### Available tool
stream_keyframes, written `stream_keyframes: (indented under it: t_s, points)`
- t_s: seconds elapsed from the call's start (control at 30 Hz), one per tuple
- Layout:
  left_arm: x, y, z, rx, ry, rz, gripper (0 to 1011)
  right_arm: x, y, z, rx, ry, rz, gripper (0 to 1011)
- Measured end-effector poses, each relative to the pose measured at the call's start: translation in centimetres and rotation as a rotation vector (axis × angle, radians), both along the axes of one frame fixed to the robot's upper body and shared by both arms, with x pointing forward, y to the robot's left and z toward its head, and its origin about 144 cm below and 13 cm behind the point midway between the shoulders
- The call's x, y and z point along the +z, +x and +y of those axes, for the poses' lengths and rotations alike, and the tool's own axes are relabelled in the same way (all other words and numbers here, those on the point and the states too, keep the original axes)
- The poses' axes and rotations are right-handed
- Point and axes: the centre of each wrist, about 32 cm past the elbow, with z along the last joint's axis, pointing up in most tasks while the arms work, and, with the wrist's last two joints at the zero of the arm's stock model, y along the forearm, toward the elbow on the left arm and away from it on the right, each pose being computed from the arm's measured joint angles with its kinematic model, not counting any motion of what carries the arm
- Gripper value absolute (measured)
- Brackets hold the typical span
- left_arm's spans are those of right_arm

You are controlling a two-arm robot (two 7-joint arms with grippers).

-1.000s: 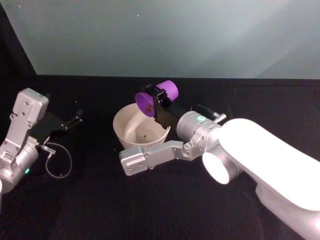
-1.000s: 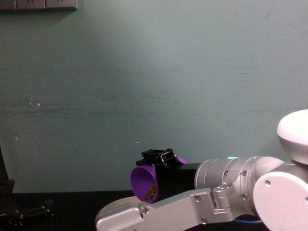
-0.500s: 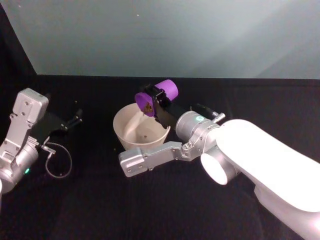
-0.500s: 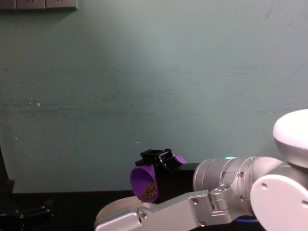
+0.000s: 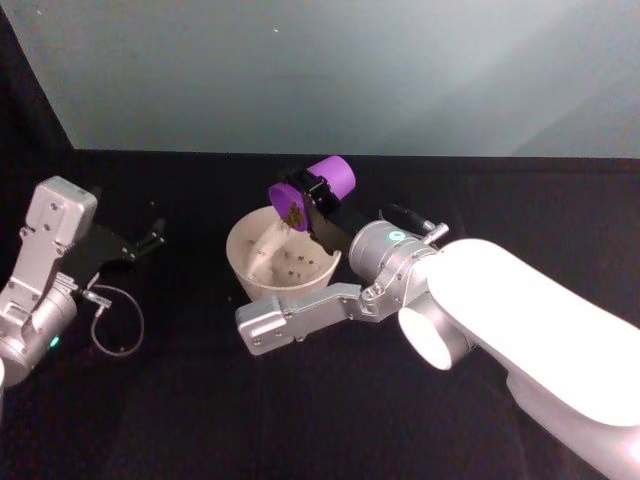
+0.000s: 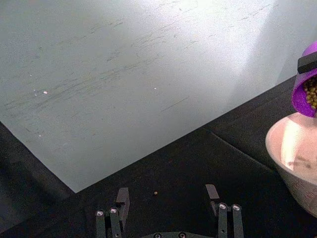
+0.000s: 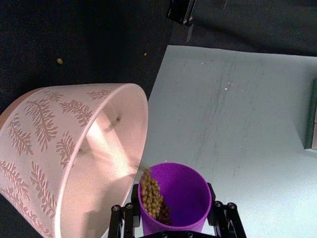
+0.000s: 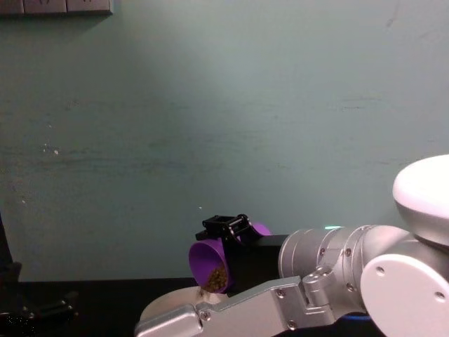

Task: Pick up the cup and pour the mung beans from the cup into the bowl.

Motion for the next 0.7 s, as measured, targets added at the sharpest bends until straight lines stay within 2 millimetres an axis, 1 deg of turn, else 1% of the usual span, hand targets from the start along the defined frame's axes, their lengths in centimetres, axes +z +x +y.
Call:
stream_keyframes:
  t_s: [0.7]
  points:
    - [0.00, 0.00, 0.00, 0.000, 0.000, 0.000, 1000, 0.08, -0.15, 0.15, 0.002, -0.021, -0.010, 735]
